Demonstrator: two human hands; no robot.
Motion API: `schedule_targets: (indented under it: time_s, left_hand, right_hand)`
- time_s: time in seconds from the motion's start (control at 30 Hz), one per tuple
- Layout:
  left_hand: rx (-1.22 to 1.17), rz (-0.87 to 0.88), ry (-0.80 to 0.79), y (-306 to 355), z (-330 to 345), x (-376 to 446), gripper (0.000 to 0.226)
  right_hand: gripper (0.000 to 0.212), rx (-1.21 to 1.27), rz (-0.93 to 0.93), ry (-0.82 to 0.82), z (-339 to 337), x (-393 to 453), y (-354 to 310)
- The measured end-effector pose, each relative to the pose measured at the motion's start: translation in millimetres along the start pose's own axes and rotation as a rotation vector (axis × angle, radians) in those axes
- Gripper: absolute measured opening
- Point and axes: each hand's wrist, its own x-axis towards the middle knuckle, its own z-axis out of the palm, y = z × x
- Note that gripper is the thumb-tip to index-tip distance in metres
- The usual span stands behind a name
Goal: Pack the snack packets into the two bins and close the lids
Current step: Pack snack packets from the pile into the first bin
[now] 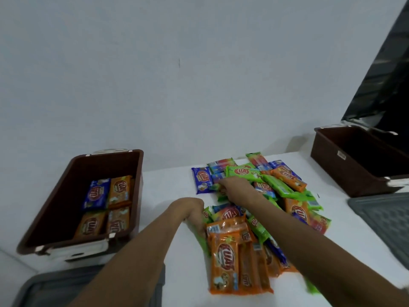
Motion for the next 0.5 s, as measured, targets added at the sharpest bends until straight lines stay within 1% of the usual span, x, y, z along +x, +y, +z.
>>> schedule_targets:
  time_s: [0.07,0.13,0.17,0.27,0.33,0.4,0.47,0.5]
  left_hand:
    - [-0.103,-0.009,0.025,-10,-9,-7,0.056]
    - [-0.109,-0.008,0.11,-19,-26,-29,0.039]
    - [-0.084,-0.006,0.151,-24,-37,-43,0.033]
    - [-0.033,-0.049,0.343,-63,-69,-98,0.032]
    - [-0.061,-0.087,0.481,-102,-87,-140,0.027]
    - [-0.138,-0.123,0.577,-143,-96,-183,0.024]
    - [-0.184,-0.165,0.614,-178,-93,-213,0.027]
    - [-0.182,-0.192,0.605,-190,-86,-220,0.027]
  right_hand:
    - [0.034,0.128,-0.009,0.089,-8,0,-8]
    - [0.023,0.274,-0.042,0.215,-24,0,-19]
    - [0.022,0.339,-0.062,0.291,-34,1,-28]
    - [0.021,0.512,-0.159,0.461,-70,8,-72]
    - [0.017,0.586,-0.29,0.474,-90,10,-109]
    - [0.015,0.593,-0.432,0.427,-102,11,-146]
    - [0.014,0.568,-0.532,0.378,-105,12,-180]
    - [0.015,0.55,-0.559,0.363,-103,12,-193]
